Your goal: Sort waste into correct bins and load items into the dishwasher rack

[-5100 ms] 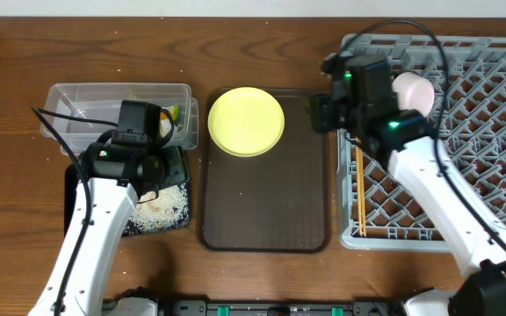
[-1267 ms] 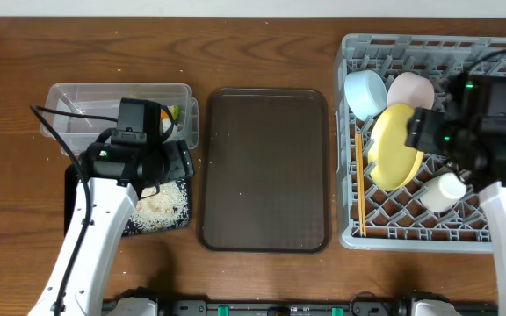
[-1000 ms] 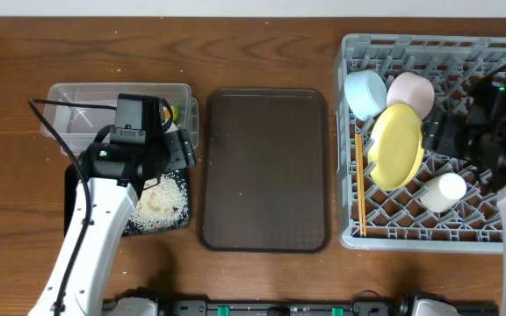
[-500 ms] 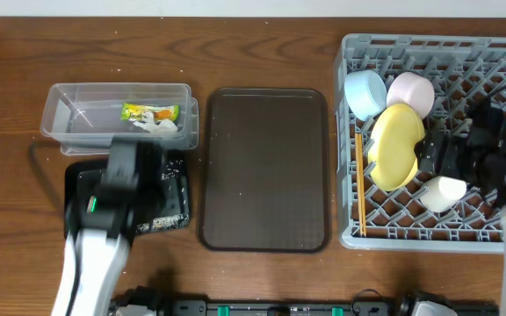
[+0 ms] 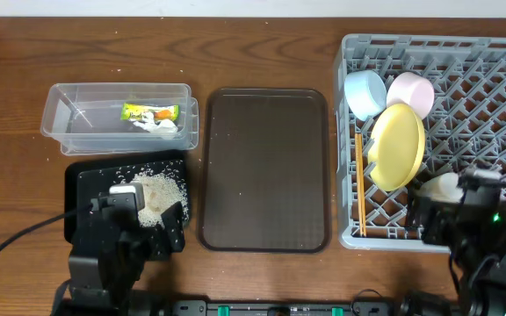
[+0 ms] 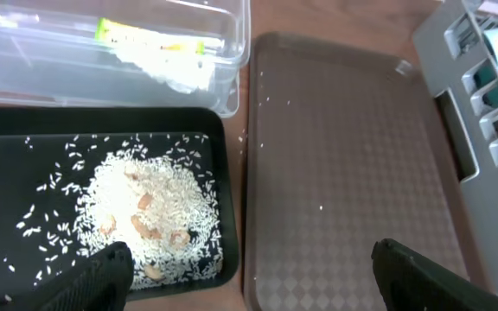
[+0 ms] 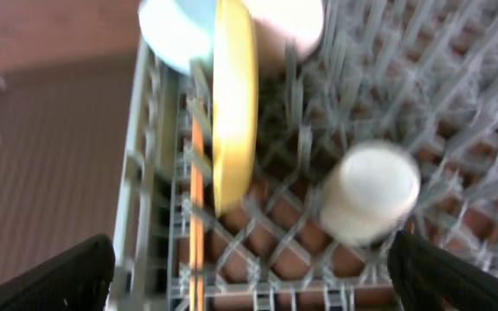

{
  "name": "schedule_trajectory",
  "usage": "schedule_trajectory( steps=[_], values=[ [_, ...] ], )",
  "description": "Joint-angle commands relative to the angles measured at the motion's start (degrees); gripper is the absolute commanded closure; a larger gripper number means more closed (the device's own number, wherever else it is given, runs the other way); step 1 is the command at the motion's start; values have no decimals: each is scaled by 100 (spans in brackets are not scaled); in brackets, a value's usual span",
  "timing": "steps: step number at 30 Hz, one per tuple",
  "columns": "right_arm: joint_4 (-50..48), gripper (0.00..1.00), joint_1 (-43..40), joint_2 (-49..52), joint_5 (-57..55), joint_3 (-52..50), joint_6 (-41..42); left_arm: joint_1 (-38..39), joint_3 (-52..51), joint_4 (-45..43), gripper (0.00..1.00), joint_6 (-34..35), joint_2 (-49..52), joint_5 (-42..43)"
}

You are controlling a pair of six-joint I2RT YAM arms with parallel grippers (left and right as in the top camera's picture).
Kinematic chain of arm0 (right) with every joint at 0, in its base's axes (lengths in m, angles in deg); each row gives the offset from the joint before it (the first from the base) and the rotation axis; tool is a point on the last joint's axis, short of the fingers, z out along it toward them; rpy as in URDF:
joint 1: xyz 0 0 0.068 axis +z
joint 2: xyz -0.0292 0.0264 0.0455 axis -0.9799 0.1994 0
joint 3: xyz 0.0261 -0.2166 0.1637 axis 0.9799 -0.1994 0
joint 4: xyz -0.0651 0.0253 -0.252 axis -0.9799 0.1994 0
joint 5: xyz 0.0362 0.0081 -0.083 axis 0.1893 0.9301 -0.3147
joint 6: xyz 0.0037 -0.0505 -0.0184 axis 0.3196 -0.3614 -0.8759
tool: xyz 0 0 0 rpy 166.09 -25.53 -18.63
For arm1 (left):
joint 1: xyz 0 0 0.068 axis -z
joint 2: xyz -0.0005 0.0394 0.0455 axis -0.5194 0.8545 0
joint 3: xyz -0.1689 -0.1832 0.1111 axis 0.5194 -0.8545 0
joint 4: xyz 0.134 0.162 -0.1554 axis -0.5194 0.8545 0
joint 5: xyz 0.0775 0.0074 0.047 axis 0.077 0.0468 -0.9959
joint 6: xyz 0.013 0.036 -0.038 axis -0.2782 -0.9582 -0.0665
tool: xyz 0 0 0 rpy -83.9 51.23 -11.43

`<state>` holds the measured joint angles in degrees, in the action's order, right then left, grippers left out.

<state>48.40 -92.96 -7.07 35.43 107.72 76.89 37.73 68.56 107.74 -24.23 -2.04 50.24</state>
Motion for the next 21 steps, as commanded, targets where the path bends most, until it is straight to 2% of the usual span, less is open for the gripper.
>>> schedule_trajectory(
  steps=[1,6,21],
  values=[
    [400,1,39,-101,-33,-52,31,-11,-42,-28,9,52,-13,52],
    [1056,1,39,-94,-22,-55,35,-11,-42,-26,9,55,-11,52],
    [894,1,63,-186,-17,-87,33,-11,-42,-28,8,52,-11,52]
  ],
)
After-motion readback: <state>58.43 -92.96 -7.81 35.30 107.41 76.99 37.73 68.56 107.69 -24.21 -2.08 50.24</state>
